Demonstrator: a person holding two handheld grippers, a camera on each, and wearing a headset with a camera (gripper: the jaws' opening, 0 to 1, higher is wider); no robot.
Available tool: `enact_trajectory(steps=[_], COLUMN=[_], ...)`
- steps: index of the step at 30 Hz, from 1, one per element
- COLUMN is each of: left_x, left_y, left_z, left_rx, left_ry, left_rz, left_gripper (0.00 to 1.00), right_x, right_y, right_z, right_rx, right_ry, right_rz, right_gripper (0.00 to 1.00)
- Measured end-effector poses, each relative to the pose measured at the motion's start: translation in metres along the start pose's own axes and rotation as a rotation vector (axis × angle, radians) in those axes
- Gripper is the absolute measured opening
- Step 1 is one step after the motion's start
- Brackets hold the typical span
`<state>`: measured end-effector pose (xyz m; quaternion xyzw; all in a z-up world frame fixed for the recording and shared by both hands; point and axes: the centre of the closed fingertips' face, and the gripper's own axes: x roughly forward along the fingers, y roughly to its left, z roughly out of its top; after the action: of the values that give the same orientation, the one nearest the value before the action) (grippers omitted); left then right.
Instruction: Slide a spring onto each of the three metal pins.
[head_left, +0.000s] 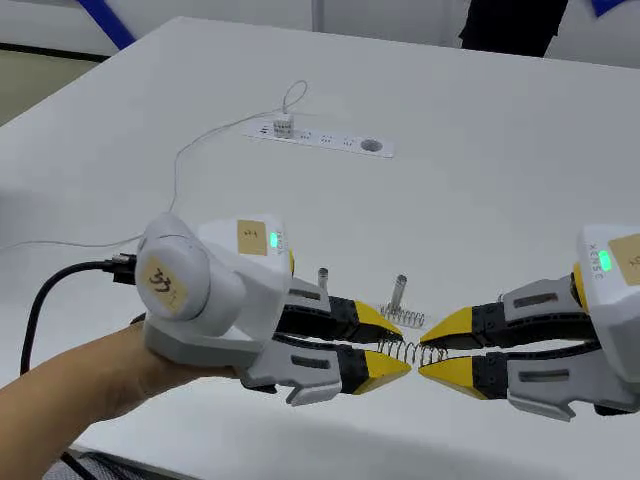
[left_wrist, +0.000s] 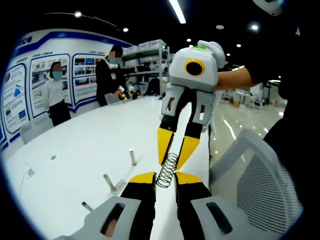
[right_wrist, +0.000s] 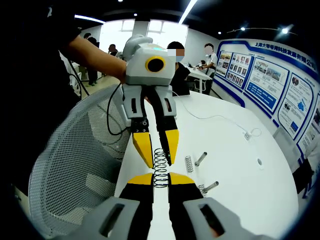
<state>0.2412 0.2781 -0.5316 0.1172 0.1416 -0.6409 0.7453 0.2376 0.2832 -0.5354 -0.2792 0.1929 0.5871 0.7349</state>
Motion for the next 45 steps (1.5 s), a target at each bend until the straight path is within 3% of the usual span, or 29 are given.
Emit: enact_trajectory(steps=[5, 9, 23, 28, 30, 45], left_x=[0.005, 0.006, 0.004, 0.003, 0.003, 0.001], left_y=[-0.001, -0.002, -0.004, -0.004, -0.004, -0.005], left_z=[-0.002, -0.002, 0.008, 0.01, 0.012, 0.021], left_rx=[0.041, 0.042, 0.103, 0.122, 0.129, 0.171], left_ry=[0.044, 0.055, 0.036, 0.028, 0.021, -0.002], left_rz=[-0.017, -0.032, -0.045, -0.044, -0.044, -0.061], left_gripper=[0.13, 0.1, 0.09, 0.09, 0.09, 0.09], right_x=[0.001, -0.003, -0.012, -0.015, -0.015, -0.024], right_y=[0.0, -0.001, -0.003, -0.007, -0.006, -0.006], right_z=[-0.004, -0.005, 0.0, 0.003, 0.002, 0.01], right_rx=[-0.018, -0.025, -0.026, 0.035, 0.096, 0.203], right_ry=[0.037, 0.043, 0.022, -0.019, -0.033, -0.142], right_rz=[0.0, -0.005, -0.005, -0.002, 0.018, 0.038], right_gripper=[0.1, 0.1, 0.12, 0.14, 0.14, 0.11])
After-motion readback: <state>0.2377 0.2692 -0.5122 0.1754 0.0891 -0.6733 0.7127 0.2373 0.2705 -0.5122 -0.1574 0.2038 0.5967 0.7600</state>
